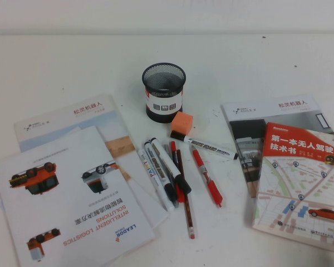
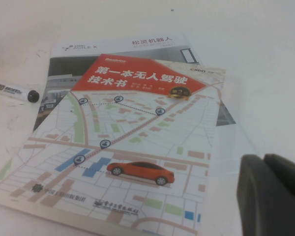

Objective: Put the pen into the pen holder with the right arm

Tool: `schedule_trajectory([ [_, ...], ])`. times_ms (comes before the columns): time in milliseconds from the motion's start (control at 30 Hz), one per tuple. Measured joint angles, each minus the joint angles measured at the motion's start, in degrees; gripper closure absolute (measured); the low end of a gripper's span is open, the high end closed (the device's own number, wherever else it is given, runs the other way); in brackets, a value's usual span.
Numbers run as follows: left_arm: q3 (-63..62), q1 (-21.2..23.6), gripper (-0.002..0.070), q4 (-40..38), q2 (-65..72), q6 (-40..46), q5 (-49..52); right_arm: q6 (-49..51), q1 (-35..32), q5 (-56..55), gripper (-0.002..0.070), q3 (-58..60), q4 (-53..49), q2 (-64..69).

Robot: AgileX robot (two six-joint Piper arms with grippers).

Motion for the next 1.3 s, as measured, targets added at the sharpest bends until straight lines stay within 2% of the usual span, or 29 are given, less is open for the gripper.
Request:
schedule_trajectory([
  [233,0.0,0.0,0.0677,0.0,0.0,0.0,0.0,0.0,0.0,0.0,0.0696,0.0,0.3,0.0],
  [333,0.0,0.0,0.0678,0.0,0.0,0.0,0.0,0.0,0.0,0.0,0.0696,0.0,5.2,0.0],
  [467,0.0,0.0,0.0677,0.0,0.0,0.0,0.0,0.0,0.0,-0.5,0.0696,0.0,25.0,0.0],
  [600,0.0,0.0,0.0678,0.0,0.0,0.0,0.0,0.0,0.0,-1.7,0.0696,0.0,49.3,0.0],
  [700,0.0,0.0,0.0678,0.0,0.0,0.0,0.0,0.0,0.0,-3.6,0.0696,0.0,58.3,0.0],
  [1167,0.0,0.0,0.0677,0.0,0.0,0.0,0.0,-3.1,0.0,-3.7,0.0696,0.0,58.0,0.0],
  [1300,0.0,0.0,0.0677,0.0,0.0,0.0,0.0,-3.5,0.0,0.1,0.0696,-2.1,52.2,2.0],
])
